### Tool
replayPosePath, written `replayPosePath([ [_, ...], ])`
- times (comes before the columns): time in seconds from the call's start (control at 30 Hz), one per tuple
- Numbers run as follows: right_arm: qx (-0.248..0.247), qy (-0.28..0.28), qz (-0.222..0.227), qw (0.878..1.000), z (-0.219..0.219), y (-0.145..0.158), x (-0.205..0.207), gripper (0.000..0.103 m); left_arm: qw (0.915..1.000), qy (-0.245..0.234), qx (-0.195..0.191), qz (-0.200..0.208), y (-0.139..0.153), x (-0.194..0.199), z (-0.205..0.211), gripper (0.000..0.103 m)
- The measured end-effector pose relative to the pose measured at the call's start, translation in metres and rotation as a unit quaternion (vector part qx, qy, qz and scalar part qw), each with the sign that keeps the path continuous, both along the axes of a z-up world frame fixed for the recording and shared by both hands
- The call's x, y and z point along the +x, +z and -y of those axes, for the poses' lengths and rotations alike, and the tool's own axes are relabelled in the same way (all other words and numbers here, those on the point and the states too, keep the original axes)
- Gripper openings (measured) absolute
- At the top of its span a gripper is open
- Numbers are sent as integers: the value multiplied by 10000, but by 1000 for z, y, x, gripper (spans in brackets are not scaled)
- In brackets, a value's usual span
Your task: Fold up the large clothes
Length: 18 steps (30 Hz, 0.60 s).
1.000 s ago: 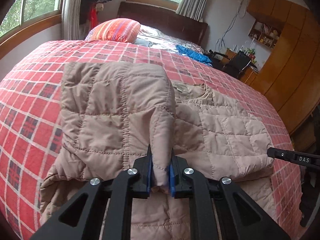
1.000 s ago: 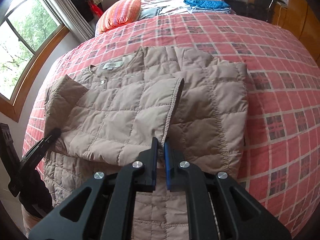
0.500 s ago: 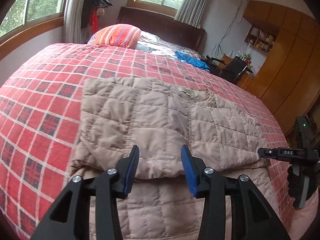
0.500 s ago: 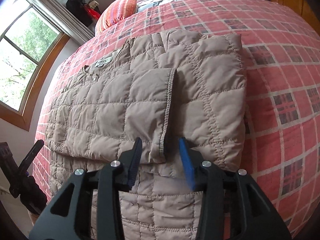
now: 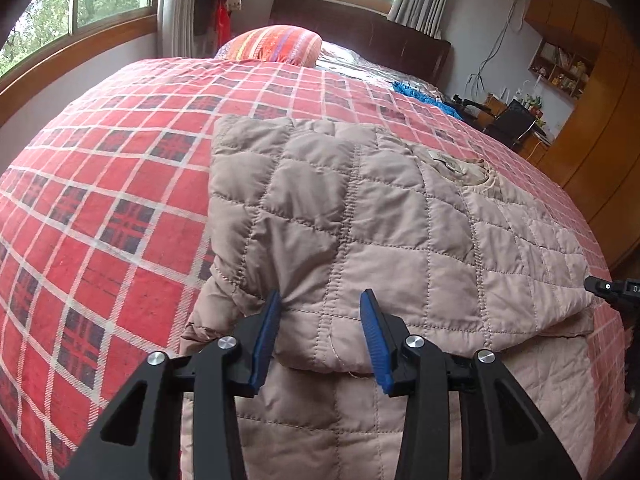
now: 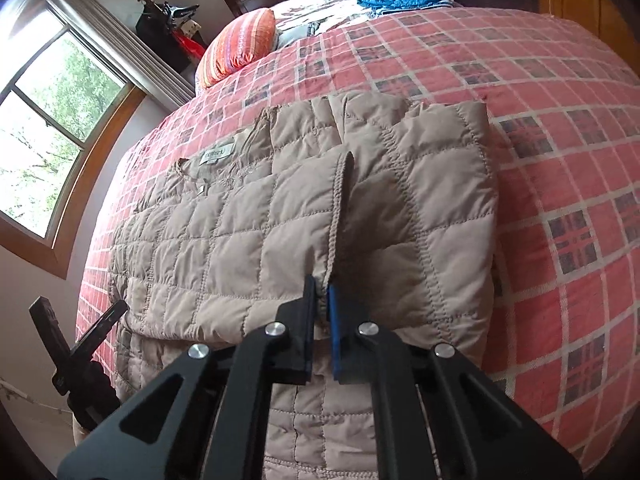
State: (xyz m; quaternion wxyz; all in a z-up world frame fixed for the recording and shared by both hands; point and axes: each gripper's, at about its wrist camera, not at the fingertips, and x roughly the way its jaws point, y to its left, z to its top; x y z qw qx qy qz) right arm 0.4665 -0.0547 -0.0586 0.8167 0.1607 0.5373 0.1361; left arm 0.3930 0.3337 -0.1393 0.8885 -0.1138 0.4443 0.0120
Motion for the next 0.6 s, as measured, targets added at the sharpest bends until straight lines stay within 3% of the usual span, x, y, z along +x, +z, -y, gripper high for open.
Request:
replayPosePath([
  [0.1,-452,-43,-166,9988,-5,-19,5,3,10000,-5,56,-29,-4,2,2,42],
  [0.27,-389,-106,-306,9987,-3,-40,6,5,9998,-54,192,-68,-11,5,6,42],
  [0.43,-472,-155,-277,9984,3,-18,-4,14,9994,-30,331,-108,-2,3,8,42],
  [0.6,-426,33,74,9991,4,19,-26,14,9988,-26,369,311,34,-19,16,43],
])
